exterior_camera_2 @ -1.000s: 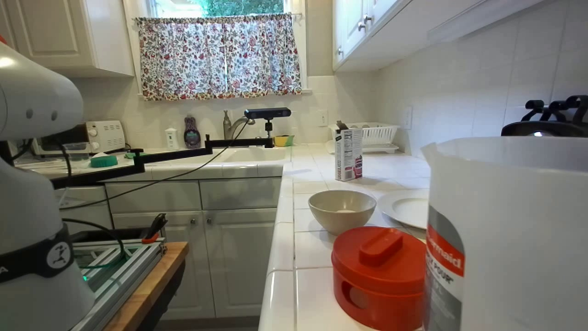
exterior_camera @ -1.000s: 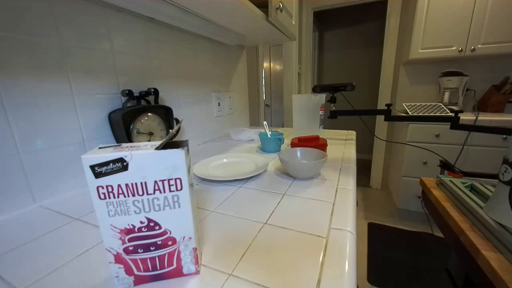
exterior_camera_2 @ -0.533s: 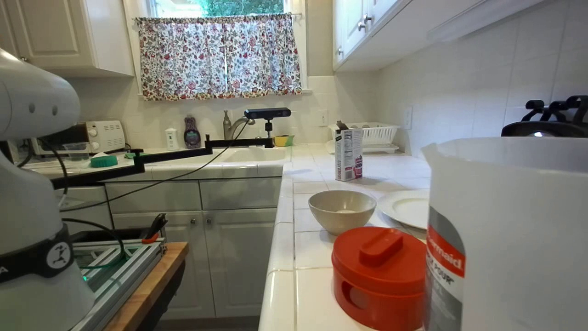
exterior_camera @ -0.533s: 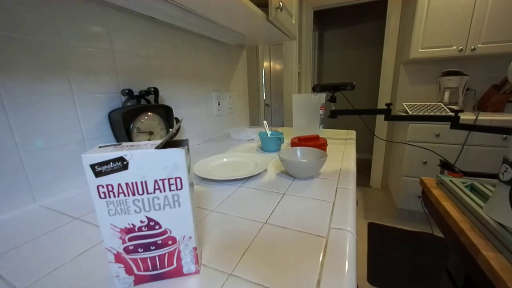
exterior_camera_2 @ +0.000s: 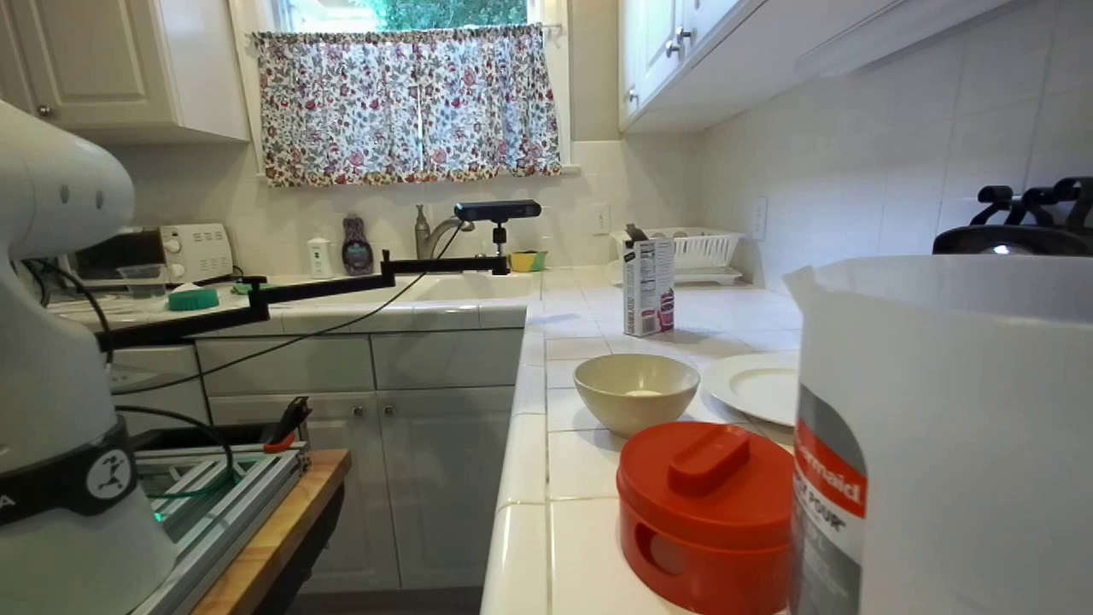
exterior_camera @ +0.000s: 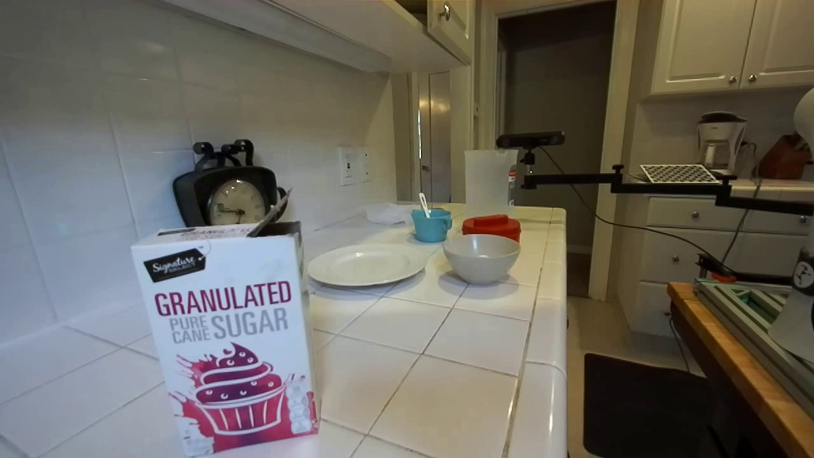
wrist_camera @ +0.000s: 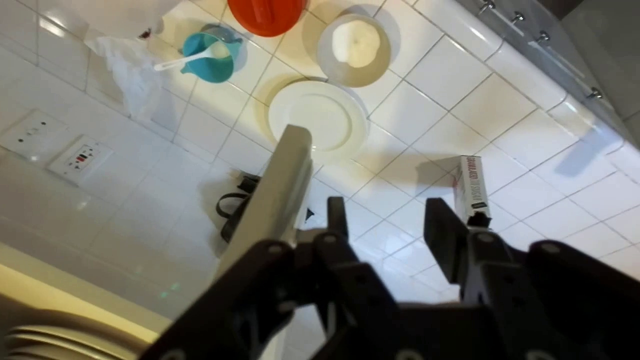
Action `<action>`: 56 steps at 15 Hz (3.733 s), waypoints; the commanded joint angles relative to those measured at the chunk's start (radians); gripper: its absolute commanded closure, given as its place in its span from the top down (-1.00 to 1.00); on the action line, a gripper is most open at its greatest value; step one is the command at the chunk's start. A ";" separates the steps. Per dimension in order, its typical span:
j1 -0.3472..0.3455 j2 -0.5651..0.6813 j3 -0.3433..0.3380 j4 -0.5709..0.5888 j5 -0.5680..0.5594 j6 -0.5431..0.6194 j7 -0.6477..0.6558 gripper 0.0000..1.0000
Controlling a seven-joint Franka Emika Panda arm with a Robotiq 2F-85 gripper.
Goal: Open the kitchen cabinet door on the left
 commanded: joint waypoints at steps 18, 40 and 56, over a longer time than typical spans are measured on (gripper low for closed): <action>0.241 0.068 -0.200 0.303 0.018 -0.598 -0.210 1.00; 0.089 0.315 -0.350 0.336 0.255 0.041 -0.179 1.00; 0.111 0.255 -0.310 0.256 0.451 -0.003 -0.257 1.00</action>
